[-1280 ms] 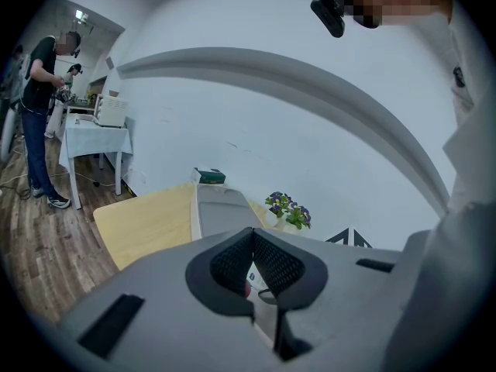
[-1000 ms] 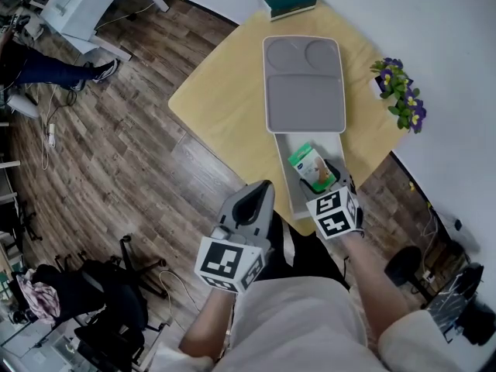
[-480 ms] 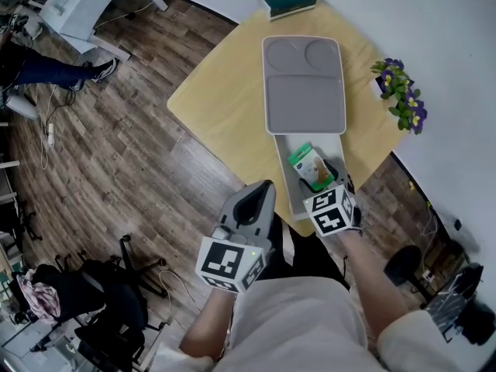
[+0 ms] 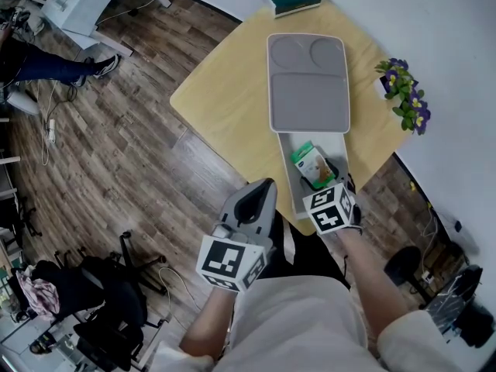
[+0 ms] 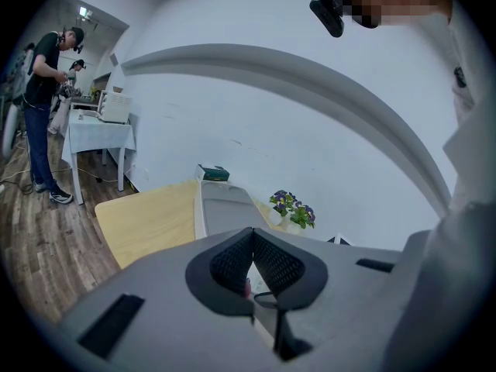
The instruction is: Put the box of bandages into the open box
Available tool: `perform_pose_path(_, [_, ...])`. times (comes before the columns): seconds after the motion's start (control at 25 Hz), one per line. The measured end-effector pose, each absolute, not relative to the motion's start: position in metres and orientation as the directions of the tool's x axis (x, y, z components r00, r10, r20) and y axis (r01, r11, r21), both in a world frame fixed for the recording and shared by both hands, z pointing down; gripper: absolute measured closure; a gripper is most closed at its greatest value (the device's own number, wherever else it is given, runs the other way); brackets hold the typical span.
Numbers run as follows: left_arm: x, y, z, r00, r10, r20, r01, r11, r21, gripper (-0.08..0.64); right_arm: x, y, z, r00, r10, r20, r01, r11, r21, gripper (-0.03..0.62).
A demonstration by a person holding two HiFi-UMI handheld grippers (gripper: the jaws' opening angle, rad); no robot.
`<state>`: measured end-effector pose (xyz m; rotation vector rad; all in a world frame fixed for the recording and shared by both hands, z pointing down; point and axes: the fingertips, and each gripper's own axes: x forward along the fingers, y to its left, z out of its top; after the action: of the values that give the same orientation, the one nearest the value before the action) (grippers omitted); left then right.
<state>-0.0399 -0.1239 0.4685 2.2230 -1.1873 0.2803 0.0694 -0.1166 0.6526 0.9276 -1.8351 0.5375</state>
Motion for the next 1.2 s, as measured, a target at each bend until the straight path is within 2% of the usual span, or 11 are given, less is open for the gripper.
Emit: perform_pose_path(1.2, [-0.0441,-0.1178,0.4648,0.560,-0.703,0.438,-0.822,-0.409,0.396,0.556,0.0722,-0.1080,0.6622,-0.223,-0.347,0.911,-0.777,0.628,0.048,0.256])
